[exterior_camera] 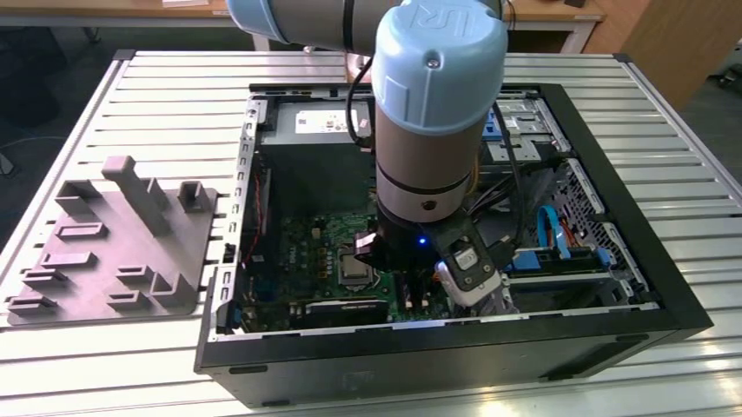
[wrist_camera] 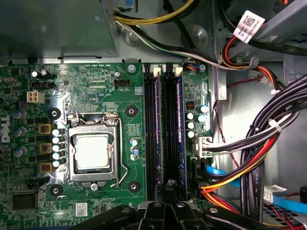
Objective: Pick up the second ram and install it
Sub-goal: 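Press down the second ram until it locks into place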
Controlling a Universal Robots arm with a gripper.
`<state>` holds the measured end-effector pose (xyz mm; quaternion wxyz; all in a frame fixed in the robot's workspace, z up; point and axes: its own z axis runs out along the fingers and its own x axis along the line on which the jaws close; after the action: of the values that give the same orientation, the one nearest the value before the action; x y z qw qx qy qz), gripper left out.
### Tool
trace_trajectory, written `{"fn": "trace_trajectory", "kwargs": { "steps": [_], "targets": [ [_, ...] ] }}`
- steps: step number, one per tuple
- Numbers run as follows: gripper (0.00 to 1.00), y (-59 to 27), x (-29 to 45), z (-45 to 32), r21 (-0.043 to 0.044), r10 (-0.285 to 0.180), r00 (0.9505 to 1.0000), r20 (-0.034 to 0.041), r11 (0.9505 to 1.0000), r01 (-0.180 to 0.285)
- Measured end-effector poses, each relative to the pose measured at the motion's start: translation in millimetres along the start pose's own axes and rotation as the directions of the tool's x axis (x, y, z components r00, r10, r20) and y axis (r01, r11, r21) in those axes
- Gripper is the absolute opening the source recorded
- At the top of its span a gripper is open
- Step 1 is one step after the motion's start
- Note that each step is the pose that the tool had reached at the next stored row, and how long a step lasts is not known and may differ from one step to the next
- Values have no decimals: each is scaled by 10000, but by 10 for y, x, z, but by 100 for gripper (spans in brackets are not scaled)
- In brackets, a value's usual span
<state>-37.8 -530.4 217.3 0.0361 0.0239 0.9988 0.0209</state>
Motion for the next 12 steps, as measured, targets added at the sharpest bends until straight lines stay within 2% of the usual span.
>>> {"fn": "trace_trajectory", "kwargs": {
  "steps": [9, 10, 12],
  "targets": [
    [10, 1, 0, -3, -10, 0, 10000, 2, 10000, 0],
    [10, 3, -2, -15, -27, 2, 10000, 7, 10000, -2],
    [10, 4, -6, -79, -10, 1, 10000, 1, 10000, -1]
  ]
}}
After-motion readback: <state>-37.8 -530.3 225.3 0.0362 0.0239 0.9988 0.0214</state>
